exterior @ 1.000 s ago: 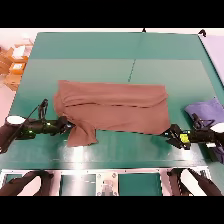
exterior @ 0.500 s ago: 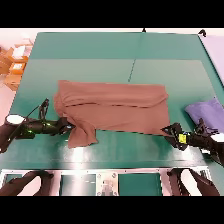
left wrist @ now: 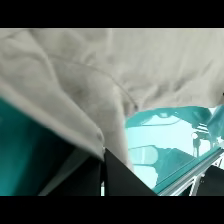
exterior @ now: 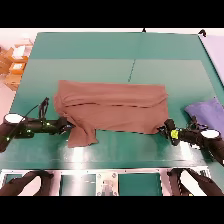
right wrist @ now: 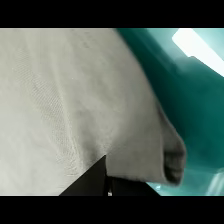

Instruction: Fold the shirts.

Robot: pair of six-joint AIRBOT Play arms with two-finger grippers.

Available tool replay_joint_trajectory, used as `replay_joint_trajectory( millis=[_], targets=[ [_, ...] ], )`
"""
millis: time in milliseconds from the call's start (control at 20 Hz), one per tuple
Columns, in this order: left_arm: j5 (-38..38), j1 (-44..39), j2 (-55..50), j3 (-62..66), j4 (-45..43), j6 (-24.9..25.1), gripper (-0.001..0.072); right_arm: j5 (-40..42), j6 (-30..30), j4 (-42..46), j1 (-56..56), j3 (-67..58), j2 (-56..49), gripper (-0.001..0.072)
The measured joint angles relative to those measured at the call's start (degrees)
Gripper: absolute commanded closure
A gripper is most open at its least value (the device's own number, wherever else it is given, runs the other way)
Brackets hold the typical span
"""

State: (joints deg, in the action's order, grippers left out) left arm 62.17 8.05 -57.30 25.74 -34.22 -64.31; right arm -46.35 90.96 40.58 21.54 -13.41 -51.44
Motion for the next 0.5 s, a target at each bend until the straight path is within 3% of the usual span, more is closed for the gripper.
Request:
replay_joint_trajectory(
  millis=[500],
  targets=[
    [14.8,0.0,16.2,10.4,-17.0,-15.2,0.0685,-18.9,-0.7,14.8,8.7,-13.7,6.7,0.0697]
  ],
)
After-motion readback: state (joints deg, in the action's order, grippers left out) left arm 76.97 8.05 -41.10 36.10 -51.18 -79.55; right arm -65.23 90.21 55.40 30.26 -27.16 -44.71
